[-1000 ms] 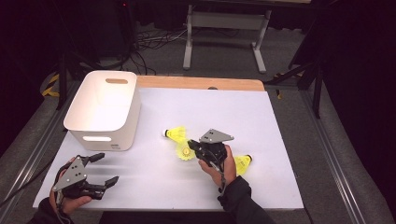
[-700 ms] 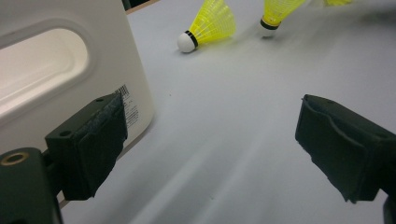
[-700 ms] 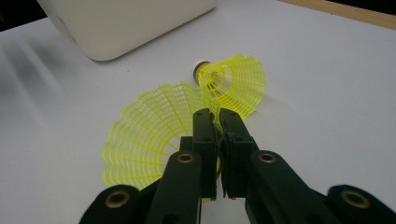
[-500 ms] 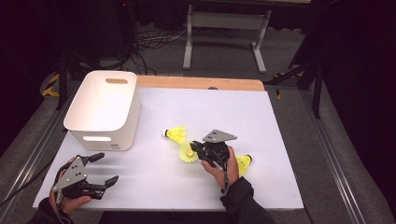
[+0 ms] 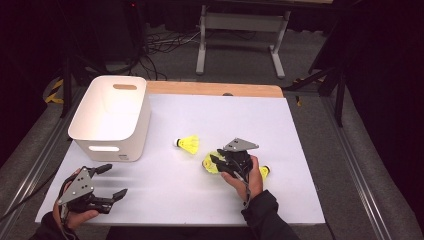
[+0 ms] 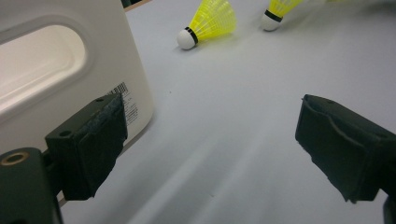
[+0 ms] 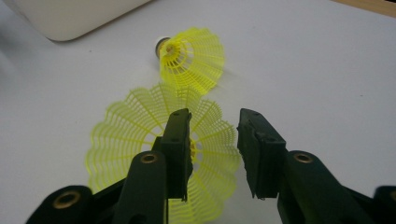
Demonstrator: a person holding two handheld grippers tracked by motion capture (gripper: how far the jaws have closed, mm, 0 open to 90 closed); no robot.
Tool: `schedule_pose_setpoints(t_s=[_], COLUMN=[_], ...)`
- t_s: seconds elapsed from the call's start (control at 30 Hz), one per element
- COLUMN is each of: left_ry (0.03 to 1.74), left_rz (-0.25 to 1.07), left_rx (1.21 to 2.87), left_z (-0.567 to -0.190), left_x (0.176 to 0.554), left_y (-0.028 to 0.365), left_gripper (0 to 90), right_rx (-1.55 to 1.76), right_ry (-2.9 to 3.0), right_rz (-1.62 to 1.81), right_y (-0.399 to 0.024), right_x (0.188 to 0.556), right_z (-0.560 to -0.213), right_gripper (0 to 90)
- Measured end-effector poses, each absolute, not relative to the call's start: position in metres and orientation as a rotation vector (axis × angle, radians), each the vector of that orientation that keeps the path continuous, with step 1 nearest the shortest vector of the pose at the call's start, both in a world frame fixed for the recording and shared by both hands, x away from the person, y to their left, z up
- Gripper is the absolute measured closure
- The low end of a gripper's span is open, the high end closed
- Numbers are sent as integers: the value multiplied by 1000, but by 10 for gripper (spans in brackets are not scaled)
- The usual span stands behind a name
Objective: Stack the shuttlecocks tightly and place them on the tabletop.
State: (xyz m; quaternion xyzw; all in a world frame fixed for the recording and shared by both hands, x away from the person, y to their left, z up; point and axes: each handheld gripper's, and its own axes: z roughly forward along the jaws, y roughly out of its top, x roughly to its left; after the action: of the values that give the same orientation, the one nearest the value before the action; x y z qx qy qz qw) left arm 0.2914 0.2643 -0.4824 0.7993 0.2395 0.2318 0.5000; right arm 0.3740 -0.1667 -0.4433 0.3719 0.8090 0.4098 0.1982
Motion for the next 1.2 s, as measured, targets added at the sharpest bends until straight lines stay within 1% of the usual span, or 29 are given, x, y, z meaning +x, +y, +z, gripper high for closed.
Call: schedule_pose_setpoints(t_s=[0.3,0.6,0.9,1.2], left_ry=[576,564,560,562], left_rz=[557,550,544,545], left_rx=[1945,1957,1958,1962], left_z=[-483,-483,-483,-483], left_x=[292,292,292,292], left_y=[264,263,262,262], left_gripper=[98,96,95,96], right_rx=[1054,1043,1023,1039], right_ry=[2289,2321,2332,2287], right_rz=[1044,975,954,1004], right_y=[-182,-187,-195,-204], right_x=[375,375,371,364], right_z=[-446,-447,-447,-434], right_gripper=[573,536,443,427])
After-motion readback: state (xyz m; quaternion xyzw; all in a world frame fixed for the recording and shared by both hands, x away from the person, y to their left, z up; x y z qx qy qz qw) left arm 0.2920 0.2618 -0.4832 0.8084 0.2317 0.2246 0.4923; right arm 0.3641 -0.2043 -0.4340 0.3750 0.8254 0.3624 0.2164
